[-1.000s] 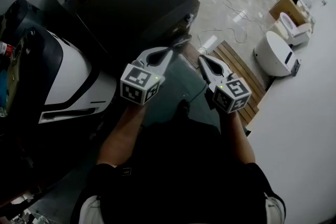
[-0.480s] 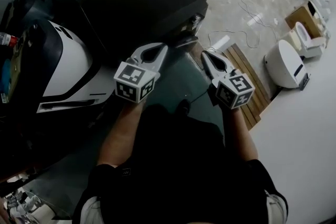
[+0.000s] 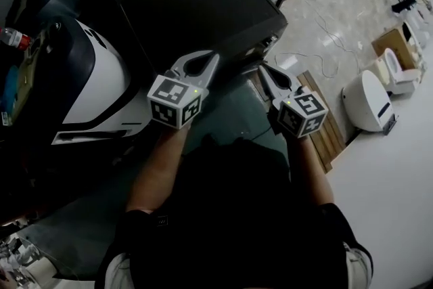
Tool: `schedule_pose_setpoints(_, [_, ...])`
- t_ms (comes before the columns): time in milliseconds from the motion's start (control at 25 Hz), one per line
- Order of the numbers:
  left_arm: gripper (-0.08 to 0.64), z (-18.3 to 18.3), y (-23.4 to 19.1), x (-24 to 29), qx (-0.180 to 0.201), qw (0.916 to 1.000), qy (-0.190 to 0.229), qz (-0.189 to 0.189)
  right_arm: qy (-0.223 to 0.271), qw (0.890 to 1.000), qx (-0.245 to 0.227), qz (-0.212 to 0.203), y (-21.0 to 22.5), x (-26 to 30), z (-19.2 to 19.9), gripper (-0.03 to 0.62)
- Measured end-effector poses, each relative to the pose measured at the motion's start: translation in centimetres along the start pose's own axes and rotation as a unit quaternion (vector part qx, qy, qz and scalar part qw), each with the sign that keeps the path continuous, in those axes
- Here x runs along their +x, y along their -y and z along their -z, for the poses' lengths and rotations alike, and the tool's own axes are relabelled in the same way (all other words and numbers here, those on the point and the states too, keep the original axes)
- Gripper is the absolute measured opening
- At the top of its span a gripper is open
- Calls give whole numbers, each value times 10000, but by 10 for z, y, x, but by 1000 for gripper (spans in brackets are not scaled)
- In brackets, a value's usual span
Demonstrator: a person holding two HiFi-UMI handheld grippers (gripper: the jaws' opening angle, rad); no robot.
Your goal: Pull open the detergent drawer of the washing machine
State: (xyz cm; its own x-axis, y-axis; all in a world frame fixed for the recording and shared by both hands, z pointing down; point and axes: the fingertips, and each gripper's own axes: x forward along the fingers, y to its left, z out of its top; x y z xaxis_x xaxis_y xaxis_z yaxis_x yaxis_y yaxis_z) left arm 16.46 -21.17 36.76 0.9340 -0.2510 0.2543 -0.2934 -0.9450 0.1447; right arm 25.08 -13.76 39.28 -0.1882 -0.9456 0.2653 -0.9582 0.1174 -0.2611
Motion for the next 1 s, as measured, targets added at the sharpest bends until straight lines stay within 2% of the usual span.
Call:
schedule_pose_setpoints(240, [11, 12, -32, -15, -197, 9993, 15, -317, -207, 9989, -137, -405, -21, 39, 4, 2])
schedule_pose_setpoints(440, [11, 28, -53, -29, -456, 9946, 9, -931, -527, 9938, -202, -956, -22, 69, 20, 2])
schedule_pose_setpoints(680, [11, 56, -73, -40, -918, 9806, -90, -1727, -1070, 9783, -408, -1726, -24, 93, 40, 2])
schedule_pose_setpoints(1000, [11, 98, -79, -28, -1481, 9582, -269, -2434, -1793, 9521, -499, -2427, 0, 110, 80, 2])
